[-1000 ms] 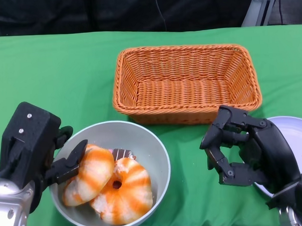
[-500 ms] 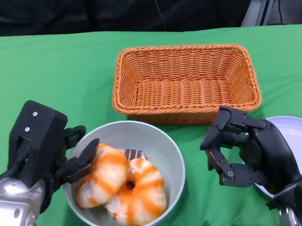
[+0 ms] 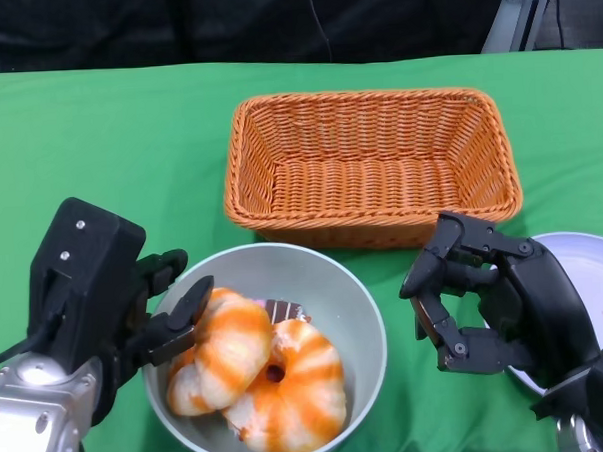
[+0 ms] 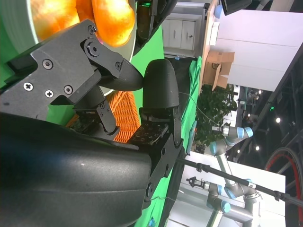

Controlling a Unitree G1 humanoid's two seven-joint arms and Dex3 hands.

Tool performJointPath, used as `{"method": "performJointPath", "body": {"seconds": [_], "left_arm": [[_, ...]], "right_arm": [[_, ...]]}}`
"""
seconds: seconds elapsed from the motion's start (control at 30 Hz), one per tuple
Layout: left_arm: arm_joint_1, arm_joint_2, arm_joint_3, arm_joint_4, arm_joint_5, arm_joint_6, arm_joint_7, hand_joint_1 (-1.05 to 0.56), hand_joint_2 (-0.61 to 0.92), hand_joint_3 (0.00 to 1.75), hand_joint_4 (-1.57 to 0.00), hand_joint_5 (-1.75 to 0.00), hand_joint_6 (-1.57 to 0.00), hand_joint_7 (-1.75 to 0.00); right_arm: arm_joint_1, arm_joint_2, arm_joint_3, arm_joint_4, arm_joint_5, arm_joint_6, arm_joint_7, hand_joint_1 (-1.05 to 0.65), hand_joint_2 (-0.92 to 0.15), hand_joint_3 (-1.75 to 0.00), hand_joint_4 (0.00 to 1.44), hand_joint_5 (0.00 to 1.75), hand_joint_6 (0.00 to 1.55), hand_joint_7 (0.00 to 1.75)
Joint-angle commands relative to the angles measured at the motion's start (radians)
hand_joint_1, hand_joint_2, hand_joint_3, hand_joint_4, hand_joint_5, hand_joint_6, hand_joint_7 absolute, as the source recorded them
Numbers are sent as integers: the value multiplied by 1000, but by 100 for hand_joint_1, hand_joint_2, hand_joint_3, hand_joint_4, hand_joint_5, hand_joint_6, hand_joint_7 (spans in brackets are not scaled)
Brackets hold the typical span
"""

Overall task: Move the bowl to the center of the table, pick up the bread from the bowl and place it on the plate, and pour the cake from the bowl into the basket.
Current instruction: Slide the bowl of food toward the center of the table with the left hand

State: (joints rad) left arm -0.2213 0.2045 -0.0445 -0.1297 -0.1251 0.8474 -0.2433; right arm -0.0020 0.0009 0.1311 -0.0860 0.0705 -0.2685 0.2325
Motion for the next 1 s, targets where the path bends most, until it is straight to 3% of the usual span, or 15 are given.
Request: {"method": "performJointPath", "body": {"seconds": [0.03, 0.4, 1.0], "left_arm": [[-1, -4, -15, 3, 2, -26, -3, -65, 92, 68, -8, -1, -4, -1], [2, -57, -12, 0, -3, -24, 30, -65, 92, 68, -10, -1, -6, -2], [5, -66, -44, -5, -7, -59, 12, -63, 92, 71, -10, -1, -4, 0]], "right_arm": [[5, -4, -7, 0, 11, -8, 0, -19, -51, -116, 79, 174, 75, 136], [9, -2, -4, -5, 8, -7, -3, -19, -52, -112, 80, 172, 76, 134], [11, 5, -3, -16, 5, -4, -15, -19, -50, -117, 79, 174, 75, 137]]}}
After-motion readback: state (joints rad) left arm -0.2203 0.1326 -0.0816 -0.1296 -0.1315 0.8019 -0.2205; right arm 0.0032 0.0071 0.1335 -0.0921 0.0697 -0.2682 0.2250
